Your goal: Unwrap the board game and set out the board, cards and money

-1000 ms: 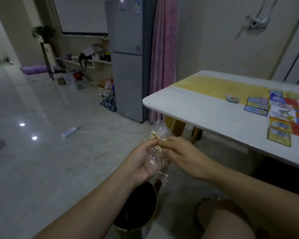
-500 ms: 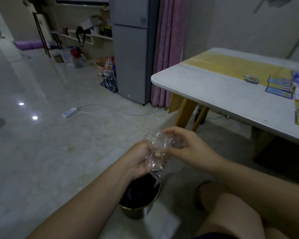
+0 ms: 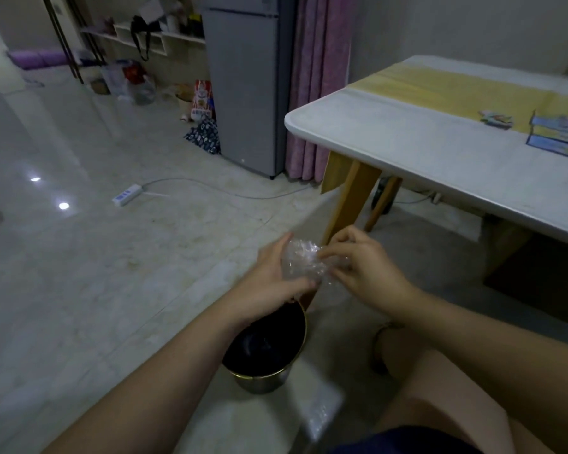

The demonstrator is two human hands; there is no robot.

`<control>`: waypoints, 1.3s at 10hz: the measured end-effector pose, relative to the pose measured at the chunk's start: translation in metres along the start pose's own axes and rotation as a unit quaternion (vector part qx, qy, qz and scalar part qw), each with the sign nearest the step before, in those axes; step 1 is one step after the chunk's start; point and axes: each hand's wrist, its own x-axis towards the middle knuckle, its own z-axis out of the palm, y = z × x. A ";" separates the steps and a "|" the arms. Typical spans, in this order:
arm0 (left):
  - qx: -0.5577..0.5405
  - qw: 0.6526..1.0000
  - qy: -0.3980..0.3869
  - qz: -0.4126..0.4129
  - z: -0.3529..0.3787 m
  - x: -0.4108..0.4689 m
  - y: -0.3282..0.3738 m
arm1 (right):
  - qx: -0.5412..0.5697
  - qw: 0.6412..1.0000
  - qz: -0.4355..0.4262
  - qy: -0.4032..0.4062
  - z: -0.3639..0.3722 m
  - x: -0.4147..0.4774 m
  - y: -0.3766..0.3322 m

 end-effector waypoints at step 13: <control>0.372 0.893 -0.076 -0.241 0.038 0.082 -0.253 | 0.018 0.978 0.106 -0.180 0.034 0.011 0.021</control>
